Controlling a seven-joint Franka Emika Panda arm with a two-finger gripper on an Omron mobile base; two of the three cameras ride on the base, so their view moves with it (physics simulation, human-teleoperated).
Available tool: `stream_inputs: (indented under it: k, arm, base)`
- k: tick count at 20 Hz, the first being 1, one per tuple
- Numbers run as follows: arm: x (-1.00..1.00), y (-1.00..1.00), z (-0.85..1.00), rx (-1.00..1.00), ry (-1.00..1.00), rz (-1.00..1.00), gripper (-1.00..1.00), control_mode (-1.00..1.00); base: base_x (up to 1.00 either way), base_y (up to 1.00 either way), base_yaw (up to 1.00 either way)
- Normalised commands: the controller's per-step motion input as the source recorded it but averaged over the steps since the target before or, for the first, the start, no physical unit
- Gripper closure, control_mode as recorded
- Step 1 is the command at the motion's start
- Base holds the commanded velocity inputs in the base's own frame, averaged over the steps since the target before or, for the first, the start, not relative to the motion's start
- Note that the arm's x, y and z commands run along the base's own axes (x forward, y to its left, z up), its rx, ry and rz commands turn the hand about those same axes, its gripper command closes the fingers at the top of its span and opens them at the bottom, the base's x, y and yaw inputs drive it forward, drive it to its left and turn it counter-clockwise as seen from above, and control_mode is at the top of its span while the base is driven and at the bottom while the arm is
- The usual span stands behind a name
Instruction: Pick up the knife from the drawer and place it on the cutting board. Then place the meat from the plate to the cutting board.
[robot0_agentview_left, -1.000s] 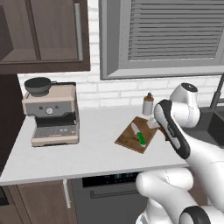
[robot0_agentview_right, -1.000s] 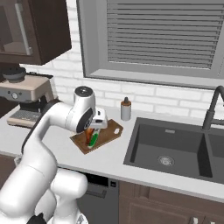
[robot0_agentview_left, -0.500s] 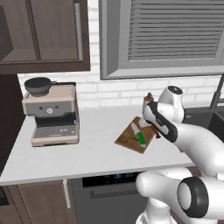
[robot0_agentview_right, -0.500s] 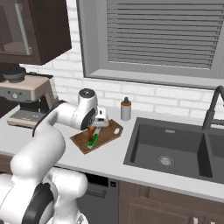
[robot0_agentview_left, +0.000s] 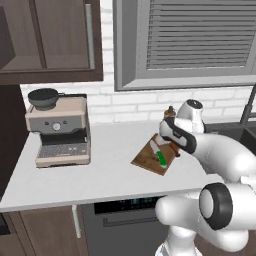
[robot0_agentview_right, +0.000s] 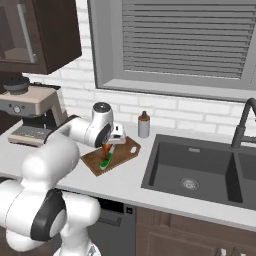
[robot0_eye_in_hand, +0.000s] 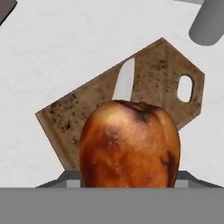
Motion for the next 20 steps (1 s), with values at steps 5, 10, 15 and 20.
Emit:
stream_inputs:
  k: [5,10,15,20]
  arm:
    - [0.43,0.00,0.00,-0.05,0.20,0.00,1.00,-1.00]
    - [0.22,0.00,-0.03,-0.03,0.24,0.00,1.00,-1.00]
    - [0.02,0.00,-0.36,0.00,0.05,0.00,1.00,-1.00]
    - [0.12,-0.04,-0.31,0.00,0.00,0.00,1.00,-1.00]
  base:
    - [0.00,0.00,0.00]
    - [0.00,0.00,0.00]
    - [0.00,0.00,0.00]
    - [0.00,0.00,0.00]
